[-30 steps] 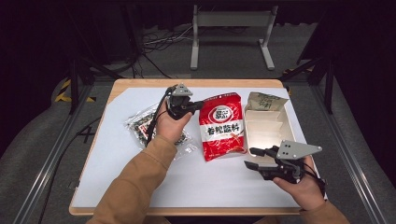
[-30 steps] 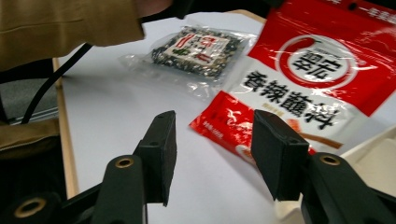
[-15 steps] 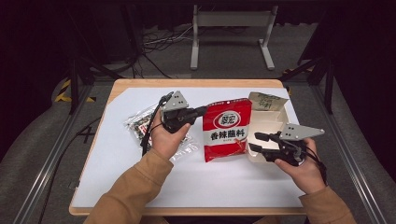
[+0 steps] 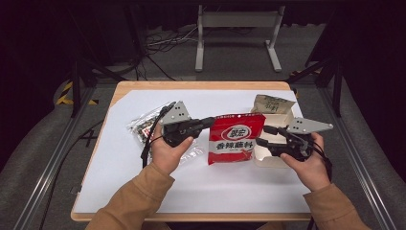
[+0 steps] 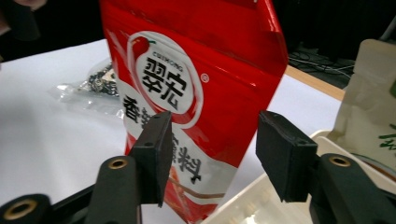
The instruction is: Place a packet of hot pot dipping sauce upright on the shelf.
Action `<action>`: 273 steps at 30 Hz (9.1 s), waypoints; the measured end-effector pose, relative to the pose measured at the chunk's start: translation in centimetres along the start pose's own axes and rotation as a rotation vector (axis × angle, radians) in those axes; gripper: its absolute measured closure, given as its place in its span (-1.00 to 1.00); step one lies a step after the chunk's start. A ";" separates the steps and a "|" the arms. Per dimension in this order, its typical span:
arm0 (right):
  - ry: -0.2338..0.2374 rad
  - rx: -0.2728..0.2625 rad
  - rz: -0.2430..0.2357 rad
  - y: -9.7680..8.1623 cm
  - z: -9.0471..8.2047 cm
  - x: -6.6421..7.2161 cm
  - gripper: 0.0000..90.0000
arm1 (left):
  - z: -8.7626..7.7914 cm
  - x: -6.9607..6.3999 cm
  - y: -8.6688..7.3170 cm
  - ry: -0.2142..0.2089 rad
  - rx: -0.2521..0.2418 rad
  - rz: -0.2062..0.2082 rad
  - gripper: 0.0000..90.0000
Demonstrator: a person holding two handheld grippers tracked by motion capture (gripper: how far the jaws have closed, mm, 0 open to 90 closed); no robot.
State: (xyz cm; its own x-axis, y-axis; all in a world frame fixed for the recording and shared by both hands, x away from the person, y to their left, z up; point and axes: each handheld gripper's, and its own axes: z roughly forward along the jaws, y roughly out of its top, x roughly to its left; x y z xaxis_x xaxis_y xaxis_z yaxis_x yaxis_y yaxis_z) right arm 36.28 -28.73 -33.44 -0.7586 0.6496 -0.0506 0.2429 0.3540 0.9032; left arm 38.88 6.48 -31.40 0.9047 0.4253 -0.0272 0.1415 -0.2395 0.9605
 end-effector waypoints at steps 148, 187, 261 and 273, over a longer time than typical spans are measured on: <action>0.249 0.503 -0.323 16.1 -1.2 -9.8 0.97 | -7.2 0.8 -7.7 0.209 0.067 -0.093 -0.07; 0.103 0.673 -0.367 15.0 1.4 -11.7 0.96 | -8.5 0.7 -8.6 0.245 0.074 -0.128 -0.08; 0.120 0.481 -0.146 4.3 1.7 -14.2 0.72 | -7.7 1.1 -8.9 0.225 0.084 -0.155 -0.09; 0.130 0.549 -0.134 2.4 2.3 -14.0 0.63 | -7.6 1.1 -8.9 0.226 0.086 -0.150 -0.09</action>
State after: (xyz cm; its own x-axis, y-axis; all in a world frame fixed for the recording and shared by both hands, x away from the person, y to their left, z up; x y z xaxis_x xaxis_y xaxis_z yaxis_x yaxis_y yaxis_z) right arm 48.88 -35.45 -31.58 -0.8641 0.4991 -0.0648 0.3911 0.7470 0.5376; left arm 35.55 15.76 -37.90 0.7600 0.6429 -0.0957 0.3091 -0.2280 0.9233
